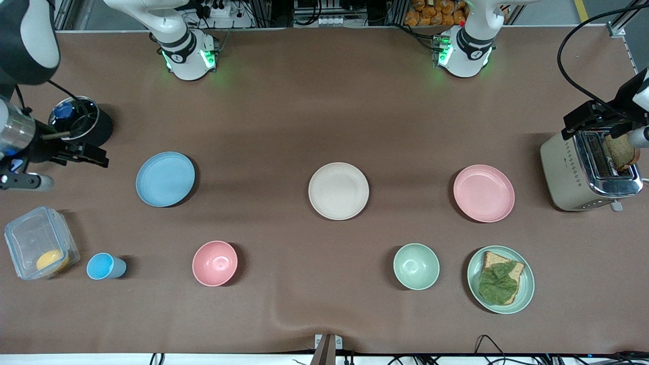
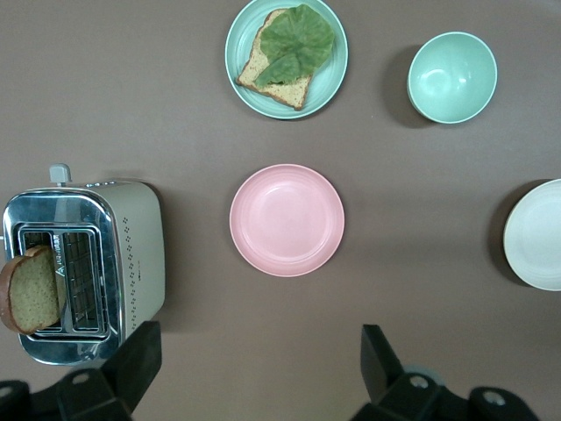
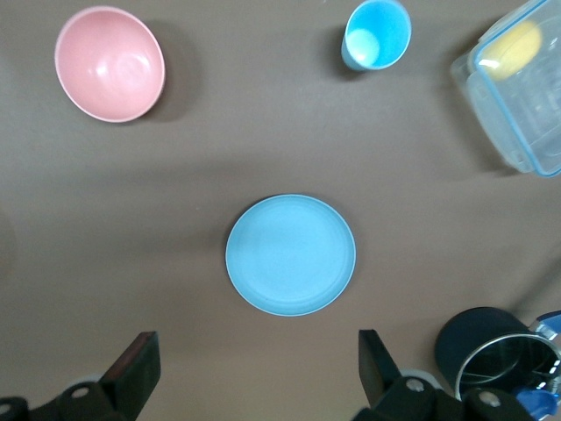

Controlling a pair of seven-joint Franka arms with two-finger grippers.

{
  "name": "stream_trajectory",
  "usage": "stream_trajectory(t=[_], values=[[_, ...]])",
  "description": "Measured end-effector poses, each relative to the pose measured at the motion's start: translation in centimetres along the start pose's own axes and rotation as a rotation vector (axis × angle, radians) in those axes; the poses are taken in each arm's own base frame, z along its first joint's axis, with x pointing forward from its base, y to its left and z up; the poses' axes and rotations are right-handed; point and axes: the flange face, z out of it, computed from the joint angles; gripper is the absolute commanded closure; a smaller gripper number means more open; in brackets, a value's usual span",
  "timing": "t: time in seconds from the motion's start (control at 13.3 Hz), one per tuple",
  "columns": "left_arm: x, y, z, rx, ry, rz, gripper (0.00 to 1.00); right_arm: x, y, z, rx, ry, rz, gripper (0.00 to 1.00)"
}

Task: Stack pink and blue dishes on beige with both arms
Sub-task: 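Reach the left gripper to the rim of the pink plate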

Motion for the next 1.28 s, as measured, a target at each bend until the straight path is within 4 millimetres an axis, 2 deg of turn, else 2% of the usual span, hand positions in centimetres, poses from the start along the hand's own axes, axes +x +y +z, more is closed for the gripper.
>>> stream_trajectory(t=[0.3, 0.53, 0.75, 0.98, 1.13, 1.28], values=[[0.0, 0.1, 0.0, 0.000, -0.002, 0.002, 0.00, 1.2, 0.5, 3.9, 0.003, -0.032, 0.013, 0.00], [0.0, 0.3, 0.2, 0.000, -0.007, 0.006, 0.00, 1.3, 1.0, 4.0, 0.006, -0.032, 0.023, 0.00], [0.3, 0.5, 2.0, 0.002, -0.045, 0.008, 0.00, 1.1, 2.3, 3.3, 0.034, -0.019, 0.049, 0.00], [1.1, 0.5, 6.1, 0.004, -0.080, 0.008, 0.00, 0.5, 2.9, 1.2, 0.055, 0.004, 0.061, 0.00], [2.0, 0.3, 11.2, 0.002, -0.060, 0.005, 0.00, 0.2, 2.9, 0.6, 0.057, 0.009, 0.060, 0.00], [2.2, 0.3, 17.6, 0.001, -0.040, 0.004, 0.00, 0.2, 3.1, 0.7, 0.057, 0.007, 0.063, 0.00]])
